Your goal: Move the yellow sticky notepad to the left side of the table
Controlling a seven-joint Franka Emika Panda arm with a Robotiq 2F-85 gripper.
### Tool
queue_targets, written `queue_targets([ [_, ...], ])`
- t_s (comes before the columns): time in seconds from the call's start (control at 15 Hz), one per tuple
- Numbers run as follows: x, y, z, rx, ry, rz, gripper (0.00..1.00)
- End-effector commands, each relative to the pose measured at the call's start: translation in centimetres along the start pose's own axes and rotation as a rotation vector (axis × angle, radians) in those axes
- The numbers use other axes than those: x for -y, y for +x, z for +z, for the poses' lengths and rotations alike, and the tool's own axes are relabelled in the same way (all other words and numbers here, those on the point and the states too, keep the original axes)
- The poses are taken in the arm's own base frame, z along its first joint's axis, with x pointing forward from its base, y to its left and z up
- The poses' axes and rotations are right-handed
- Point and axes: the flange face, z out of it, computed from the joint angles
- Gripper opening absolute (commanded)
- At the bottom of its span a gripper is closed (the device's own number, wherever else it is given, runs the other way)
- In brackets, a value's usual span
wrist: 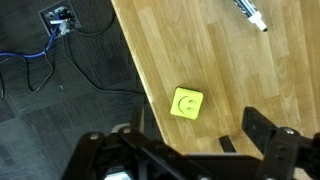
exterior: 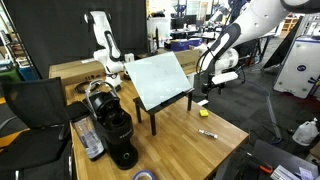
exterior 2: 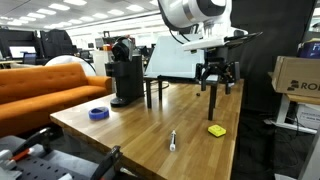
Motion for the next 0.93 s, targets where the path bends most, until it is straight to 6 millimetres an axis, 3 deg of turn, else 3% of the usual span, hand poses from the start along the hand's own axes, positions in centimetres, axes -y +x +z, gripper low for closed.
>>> queue_targets([
  [0.0,-1.7,1.9,2.0,-0.023,0.015,-0.012,1.0],
  [0.27,-2.6,3.6,4.8,-0.043,-0.007,-0.02,1.0],
  [0.87,0.3,4.7,10.8,-0.123,0.013,-0.031,1.0],
])
